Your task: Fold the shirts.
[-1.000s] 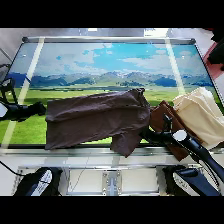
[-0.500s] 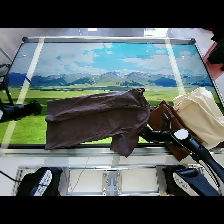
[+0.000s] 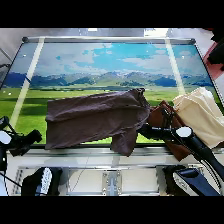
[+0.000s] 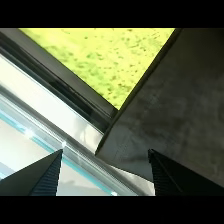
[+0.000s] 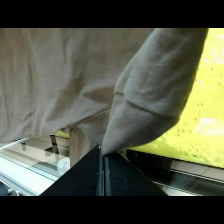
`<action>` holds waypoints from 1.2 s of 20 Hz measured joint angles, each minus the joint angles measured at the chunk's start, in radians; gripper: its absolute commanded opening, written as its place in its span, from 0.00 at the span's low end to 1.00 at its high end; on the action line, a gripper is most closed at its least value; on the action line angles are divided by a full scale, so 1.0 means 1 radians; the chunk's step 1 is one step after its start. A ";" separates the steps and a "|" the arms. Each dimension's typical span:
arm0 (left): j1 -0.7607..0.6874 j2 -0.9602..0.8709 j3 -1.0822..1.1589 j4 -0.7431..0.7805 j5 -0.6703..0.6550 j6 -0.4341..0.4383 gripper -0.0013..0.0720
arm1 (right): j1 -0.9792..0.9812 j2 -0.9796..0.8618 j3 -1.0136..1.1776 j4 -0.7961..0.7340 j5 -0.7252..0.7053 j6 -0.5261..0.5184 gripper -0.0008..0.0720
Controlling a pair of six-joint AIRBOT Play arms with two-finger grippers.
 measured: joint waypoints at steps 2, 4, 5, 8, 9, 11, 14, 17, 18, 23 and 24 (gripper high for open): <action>0.070 -0.048 -0.024 -0.089 0.012 0.006 0.81 | 0.000 0.000 0.001 0.000 0.000 -0.016 0.05; 0.130 -0.117 -0.037 -0.176 0.026 0.035 0.81 | 0.000 0.000 0.002 0.003 0.000 -0.026 0.05; 0.150 -0.154 -0.041 -0.207 0.036 0.046 0.81 | 0.000 0.000 0.002 0.003 0.000 -0.029 0.05; 0.185 -0.257 -0.047 -0.275 0.049 0.087 0.81 | 0.000 0.000 0.002 0.003 0.001 -0.034 0.05; 0.191 -0.282 -0.048 -0.287 0.059 0.094 0.81 | 0.000 0.000 0.002 0.003 0.001 -0.035 0.05; 0.198 -0.312 -0.050 -0.304 0.076 0.108 0.81 | 0.000 0.000 0.002 0.008 0.001 -0.037 0.05; 0.203 -0.333 -0.050 -0.314 0.085 0.116 0.79 | 0.000 0.000 0.002 0.017 0.000 -0.038 0.05; 0.205 -0.343 -0.052 -0.315 0.098 0.121 0.23 | 0.000 0.000 0.002 0.023 -0.012 -0.038 0.05; 0.205 -0.344 -0.052 -0.320 0.105 0.124 0.13 | 0.000 0.000 0.002 0.027 -0.018 -0.039 0.05; 0.205 -0.346 -0.047 -0.337 0.141 0.144 0.04 | 0.000 0.000 0.003 0.040 -0.035 -0.039 0.05; 0.205 -0.346 -0.038 -0.357 0.149 0.158 0.04 | 0.000 0.001 0.005 0.041 -0.037 -0.039 0.05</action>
